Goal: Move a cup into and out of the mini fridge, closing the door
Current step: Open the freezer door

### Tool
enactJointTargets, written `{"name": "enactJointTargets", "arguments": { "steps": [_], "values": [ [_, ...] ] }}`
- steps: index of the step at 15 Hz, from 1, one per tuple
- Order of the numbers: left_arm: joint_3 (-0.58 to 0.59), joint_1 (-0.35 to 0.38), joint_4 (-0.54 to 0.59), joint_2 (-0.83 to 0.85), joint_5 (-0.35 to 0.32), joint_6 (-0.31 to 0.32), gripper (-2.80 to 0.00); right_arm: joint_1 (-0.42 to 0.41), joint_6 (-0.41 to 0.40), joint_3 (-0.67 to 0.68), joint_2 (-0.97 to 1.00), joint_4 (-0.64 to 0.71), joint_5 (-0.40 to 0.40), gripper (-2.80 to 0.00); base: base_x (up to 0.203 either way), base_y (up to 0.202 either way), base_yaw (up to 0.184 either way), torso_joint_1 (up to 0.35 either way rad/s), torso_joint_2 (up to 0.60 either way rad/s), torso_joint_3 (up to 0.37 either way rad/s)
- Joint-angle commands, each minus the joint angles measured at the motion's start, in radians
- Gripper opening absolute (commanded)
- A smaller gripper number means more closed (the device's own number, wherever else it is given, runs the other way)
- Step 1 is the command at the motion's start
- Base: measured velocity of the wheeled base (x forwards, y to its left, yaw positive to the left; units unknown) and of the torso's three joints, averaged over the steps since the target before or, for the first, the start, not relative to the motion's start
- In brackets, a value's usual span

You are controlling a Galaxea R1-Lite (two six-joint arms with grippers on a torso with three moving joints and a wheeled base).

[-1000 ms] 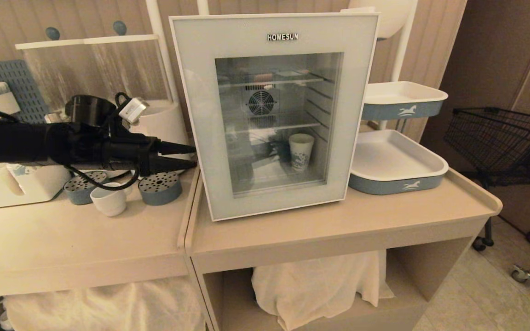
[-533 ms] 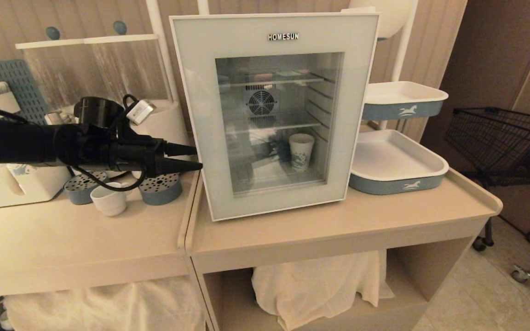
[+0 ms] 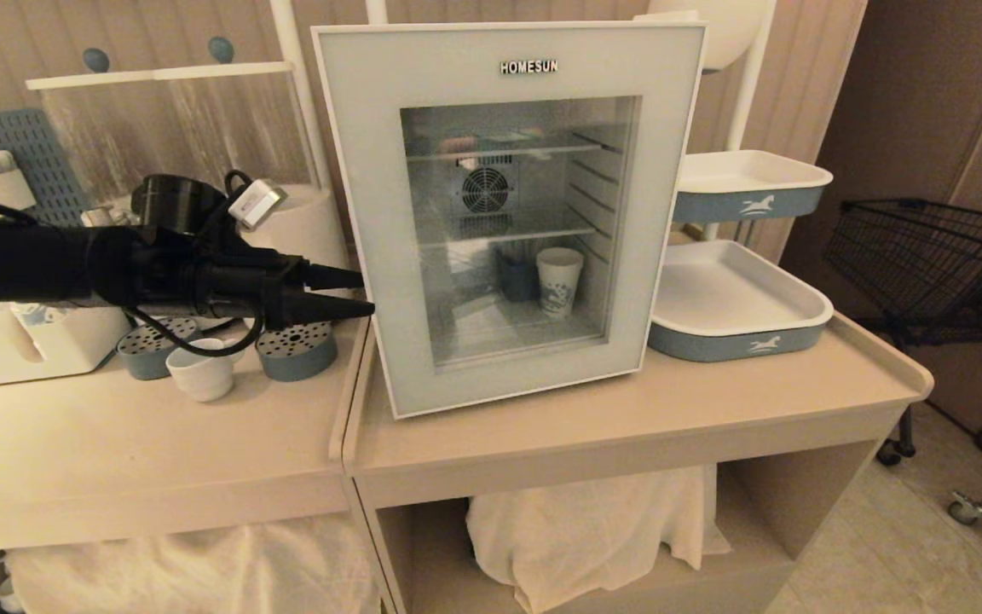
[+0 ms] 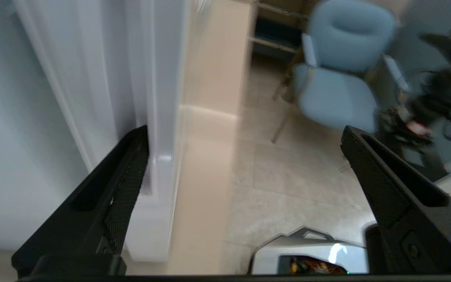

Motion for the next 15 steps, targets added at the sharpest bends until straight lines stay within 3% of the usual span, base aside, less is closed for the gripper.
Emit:
{"name": "enactJointTargets", "arguments": {
  "steps": [1,15],
  "values": [
    [0.008,-0.007,-0.005,-0.022,0.000,0.004,0.00,-0.001,0.000,0.000,0.001,0.000,0.000,-2.80,0.000,0.000,0.000,0.000,0.00,0.000],
    [0.156,-0.053,-0.012,-0.133,-0.003,0.017,0.00,0.000,0.000,-0.002,0.001,0.000,-0.002,-2.80,0.000,0.000,0.000,0.000,0.00,0.000]
  ]
}}
